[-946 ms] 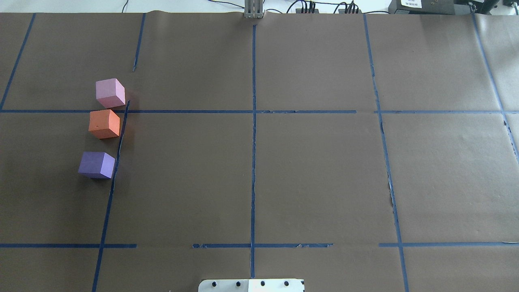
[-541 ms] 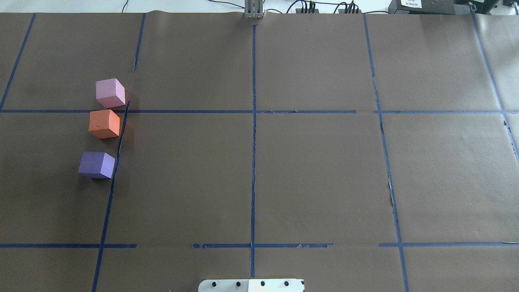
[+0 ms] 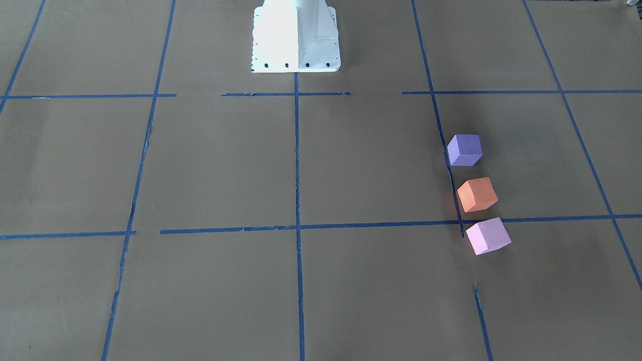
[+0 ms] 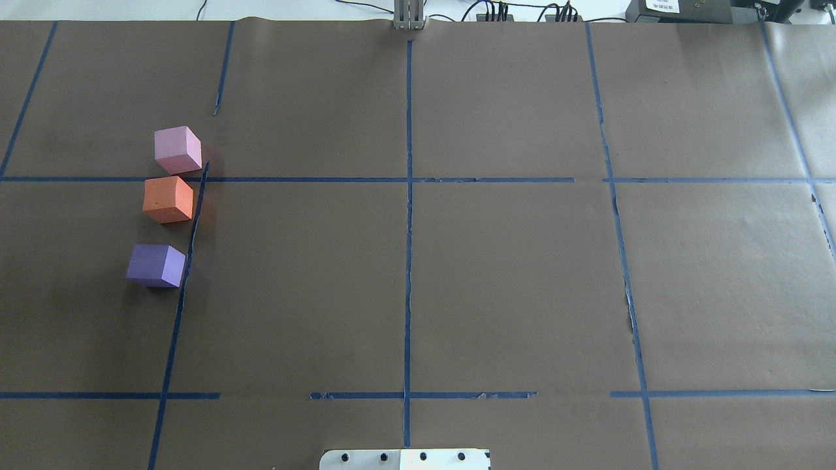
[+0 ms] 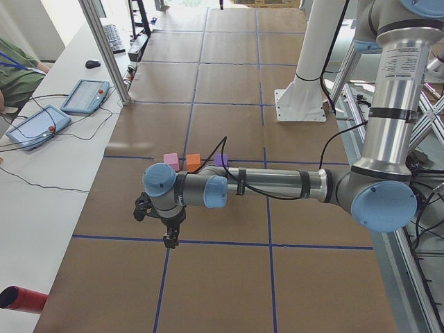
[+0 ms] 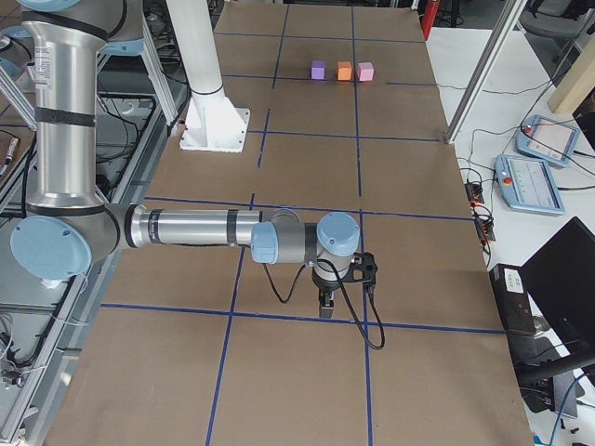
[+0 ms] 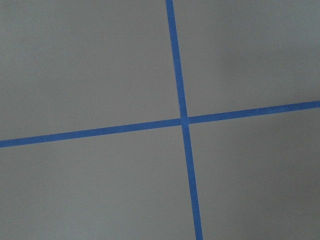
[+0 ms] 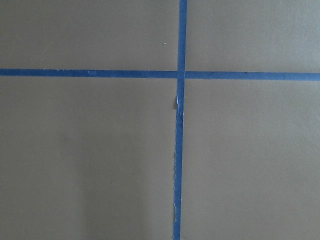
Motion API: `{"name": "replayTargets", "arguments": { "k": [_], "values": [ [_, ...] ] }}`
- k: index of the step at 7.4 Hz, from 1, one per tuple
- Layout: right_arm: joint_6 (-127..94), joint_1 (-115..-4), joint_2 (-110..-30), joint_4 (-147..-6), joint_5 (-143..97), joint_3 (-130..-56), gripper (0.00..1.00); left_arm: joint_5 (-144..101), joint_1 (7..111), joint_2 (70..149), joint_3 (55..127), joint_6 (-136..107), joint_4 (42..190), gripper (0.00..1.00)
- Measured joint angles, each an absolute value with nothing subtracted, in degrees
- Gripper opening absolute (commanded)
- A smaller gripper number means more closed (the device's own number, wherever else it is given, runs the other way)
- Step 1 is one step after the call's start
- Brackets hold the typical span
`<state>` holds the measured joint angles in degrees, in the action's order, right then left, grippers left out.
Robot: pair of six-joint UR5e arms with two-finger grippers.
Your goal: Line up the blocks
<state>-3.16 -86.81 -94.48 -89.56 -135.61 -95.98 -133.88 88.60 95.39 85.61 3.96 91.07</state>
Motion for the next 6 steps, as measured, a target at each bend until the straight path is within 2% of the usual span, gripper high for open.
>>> {"name": "replayTargets", "arguments": {
  "k": [6],
  "values": [
    [-3.16,-86.84,-94.47,-89.56,-135.61,-95.98,1.00,-133.92,89.26,95.28,85.70,3.95,90.18,1.00]
  ]
}}
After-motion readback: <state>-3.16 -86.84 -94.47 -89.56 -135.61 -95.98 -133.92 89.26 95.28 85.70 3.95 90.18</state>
